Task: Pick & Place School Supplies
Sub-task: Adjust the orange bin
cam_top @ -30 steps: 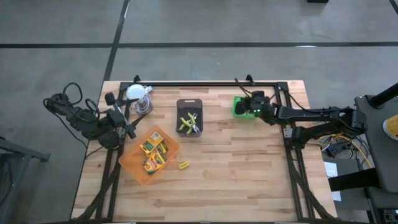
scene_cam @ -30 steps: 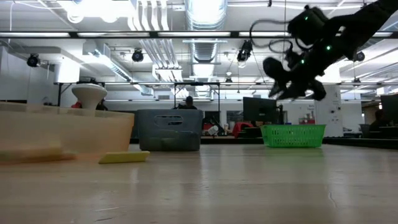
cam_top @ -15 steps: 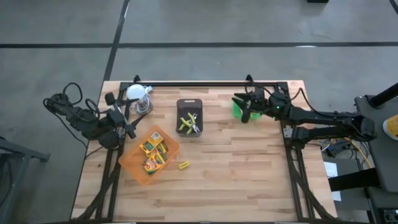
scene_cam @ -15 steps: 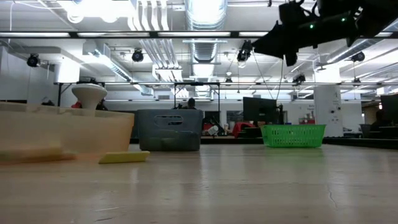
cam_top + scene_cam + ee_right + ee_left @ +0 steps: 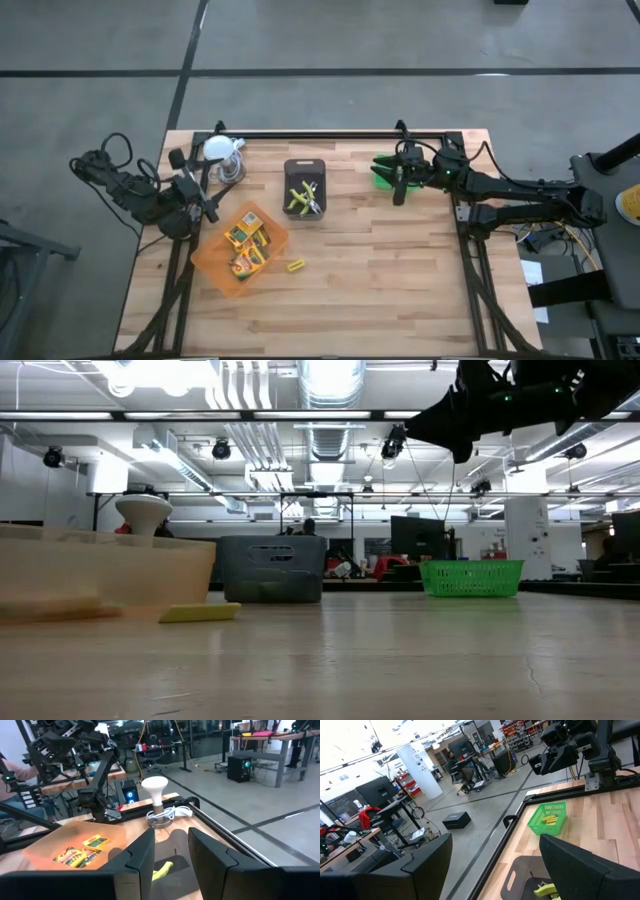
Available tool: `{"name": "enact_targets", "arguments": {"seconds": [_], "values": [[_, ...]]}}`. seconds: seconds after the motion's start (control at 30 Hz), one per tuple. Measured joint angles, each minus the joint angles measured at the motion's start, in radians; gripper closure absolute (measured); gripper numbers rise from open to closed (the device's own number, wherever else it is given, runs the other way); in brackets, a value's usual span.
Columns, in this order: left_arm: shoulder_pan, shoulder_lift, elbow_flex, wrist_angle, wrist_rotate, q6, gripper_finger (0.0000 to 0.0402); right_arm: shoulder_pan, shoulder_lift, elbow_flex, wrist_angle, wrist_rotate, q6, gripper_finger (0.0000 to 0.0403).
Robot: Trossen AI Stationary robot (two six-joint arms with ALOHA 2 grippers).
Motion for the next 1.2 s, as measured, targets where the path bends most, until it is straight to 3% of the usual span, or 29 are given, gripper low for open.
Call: {"name": "enact_targets", "arguments": {"seconds": [0.53,0.7,0.87,0.97,1.2], "values": [[0.0,0.0,0.0,0.0,0.0,0.005,0.0096,0.0,0.001,0.0,-0.006,0.001,0.0,0.028],[0.0,0.0,0.0,0.0,0.0,0.196,0.0096,0.0,0.001,0.0,-0.006,0.002,0.0,0.0287],[0.0,0.0,0.0,0.0,0.001,0.197,0.0096,0.0,0.001,0.0,-0.006,0.003,0.0,0.0293],[0.0,0.0,0.0,0.0,0.017,0.135,0.0096,0.0,0.001,0.0,-0.005,0.003,0.0,0.0296],[0.0,0.0,0.0,0.005,0.149,-0.197,0.0096,0.0,0.001,0.0,-0.005,0.003,0.0,0.0297]]}}
